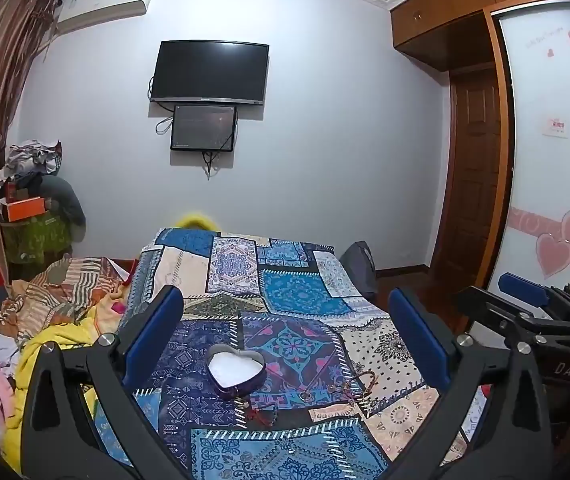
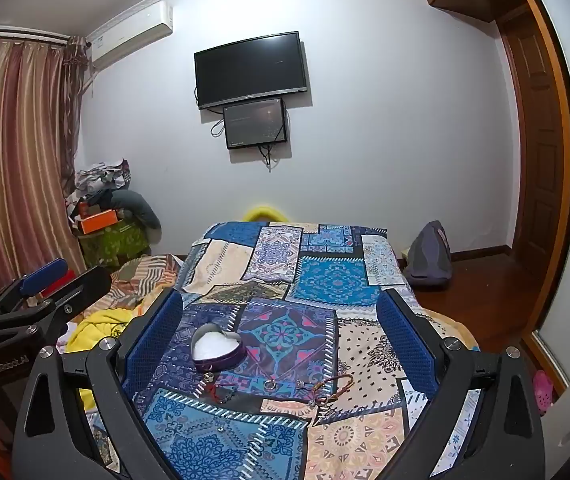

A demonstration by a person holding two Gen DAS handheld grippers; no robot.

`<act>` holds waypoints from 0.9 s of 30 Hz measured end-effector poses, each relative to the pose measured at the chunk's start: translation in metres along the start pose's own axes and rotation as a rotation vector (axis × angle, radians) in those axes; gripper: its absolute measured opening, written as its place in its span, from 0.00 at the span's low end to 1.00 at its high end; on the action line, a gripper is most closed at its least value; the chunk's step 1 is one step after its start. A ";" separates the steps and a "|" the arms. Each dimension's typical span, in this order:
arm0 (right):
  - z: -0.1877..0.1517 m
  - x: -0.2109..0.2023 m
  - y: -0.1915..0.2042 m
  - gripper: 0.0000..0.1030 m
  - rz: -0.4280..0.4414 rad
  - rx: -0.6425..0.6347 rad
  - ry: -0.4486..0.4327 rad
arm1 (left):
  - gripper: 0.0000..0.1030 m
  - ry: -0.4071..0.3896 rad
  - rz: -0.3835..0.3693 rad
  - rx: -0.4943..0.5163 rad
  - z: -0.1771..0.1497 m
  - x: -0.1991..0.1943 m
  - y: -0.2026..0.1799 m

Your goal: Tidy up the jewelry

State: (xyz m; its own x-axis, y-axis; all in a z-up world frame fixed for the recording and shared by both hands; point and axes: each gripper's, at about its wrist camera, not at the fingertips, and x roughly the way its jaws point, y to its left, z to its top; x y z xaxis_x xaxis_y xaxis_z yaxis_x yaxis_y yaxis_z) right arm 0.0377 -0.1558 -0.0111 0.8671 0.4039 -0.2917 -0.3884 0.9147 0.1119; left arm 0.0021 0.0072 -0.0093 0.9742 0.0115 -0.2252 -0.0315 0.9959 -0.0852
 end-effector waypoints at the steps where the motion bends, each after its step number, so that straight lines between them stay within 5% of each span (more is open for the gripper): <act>1: 0.000 0.001 -0.001 0.94 0.001 0.000 0.000 | 1.00 0.001 0.001 -0.002 0.000 0.000 0.001; 27: 0.000 0.000 -0.001 0.94 0.000 0.003 0.003 | 1.00 0.011 -0.004 0.001 -0.002 0.003 0.001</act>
State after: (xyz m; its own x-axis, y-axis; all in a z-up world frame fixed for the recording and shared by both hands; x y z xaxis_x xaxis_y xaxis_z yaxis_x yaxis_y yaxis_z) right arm 0.0379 -0.1569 -0.0107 0.8662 0.4038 -0.2944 -0.3875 0.9147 0.1145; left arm 0.0041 0.0079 -0.0118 0.9719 0.0068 -0.2352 -0.0276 0.9960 -0.0853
